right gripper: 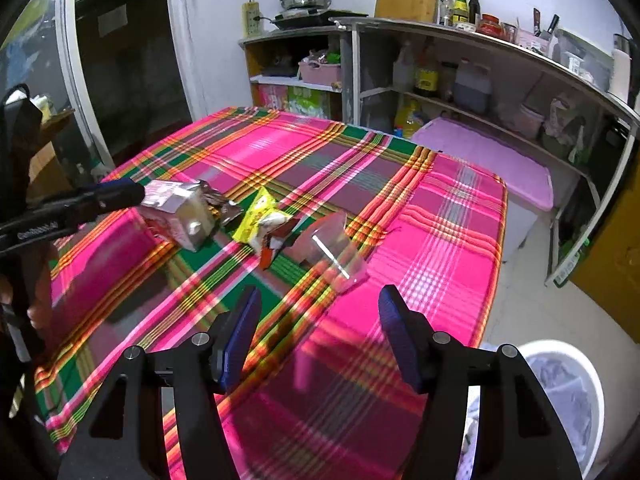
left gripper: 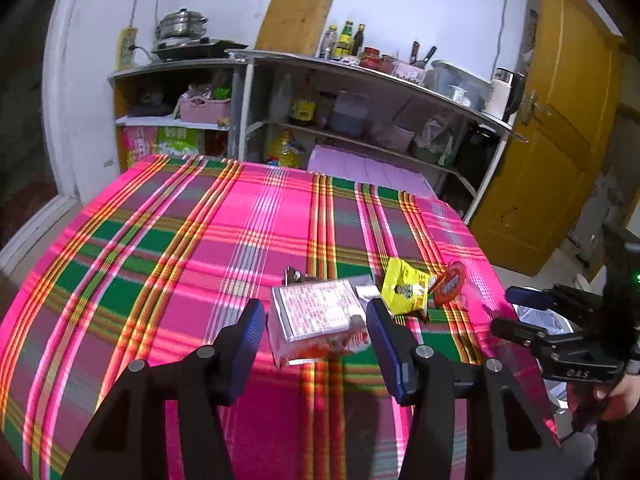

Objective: Collect trash
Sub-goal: 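Grasp the white-pink juice carton with the left tool while the right tool grasps the clear cup, then carry juice carton and clear cup over the white bin and open both tools, then move both open tools back over the table toward the remaining wrappers, then grasp the brown candy wrapper with the left tool while the right tool grasps the yellow snack bag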

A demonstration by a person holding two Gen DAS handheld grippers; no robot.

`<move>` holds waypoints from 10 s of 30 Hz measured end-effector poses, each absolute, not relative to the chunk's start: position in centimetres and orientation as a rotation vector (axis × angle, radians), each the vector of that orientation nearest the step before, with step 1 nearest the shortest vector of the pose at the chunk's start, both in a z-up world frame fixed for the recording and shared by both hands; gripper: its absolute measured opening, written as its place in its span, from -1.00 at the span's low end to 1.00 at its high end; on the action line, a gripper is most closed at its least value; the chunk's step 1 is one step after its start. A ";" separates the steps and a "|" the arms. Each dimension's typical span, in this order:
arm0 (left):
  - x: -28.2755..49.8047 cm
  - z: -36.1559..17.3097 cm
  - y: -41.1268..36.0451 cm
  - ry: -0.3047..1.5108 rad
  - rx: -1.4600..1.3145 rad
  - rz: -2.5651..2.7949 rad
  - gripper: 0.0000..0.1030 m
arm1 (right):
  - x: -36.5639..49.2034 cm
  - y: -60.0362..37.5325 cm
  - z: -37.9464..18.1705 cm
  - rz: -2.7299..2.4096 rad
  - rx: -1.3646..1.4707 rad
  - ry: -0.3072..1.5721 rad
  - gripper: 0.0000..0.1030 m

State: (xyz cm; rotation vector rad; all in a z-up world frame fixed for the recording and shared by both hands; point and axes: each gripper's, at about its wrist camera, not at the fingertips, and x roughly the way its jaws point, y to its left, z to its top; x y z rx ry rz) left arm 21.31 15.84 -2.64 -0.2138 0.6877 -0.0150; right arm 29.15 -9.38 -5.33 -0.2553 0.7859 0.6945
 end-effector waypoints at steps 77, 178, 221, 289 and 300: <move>10.9 0.4 0.9 0.661 -0.082 -0.317 -0.25 | 17.3 -20.7 -1.4 0.590 0.041 0.755 -0.44; 13.2 1.1 -7.1 0.683 -0.107 -0.441 -0.24 | 13.8 -27.4 0.1 0.459 0.085 0.710 -0.31; 14.0 -0.8 11.0 0.663 -0.252 -0.061 -0.24 | 23.5 -12.4 -1.7 0.706 -0.039 0.813 0.07; 22.0 -4.6 15.7 0.762 -0.327 0.041 -0.19 | 33.4 -6.1 -5.5 0.778 0.038 0.934 -0.29; 26.6 -7.4 14.3 0.860 -0.266 0.145 -0.64 | 32.0 -9.0 -4.7 0.770 0.058 0.911 -0.29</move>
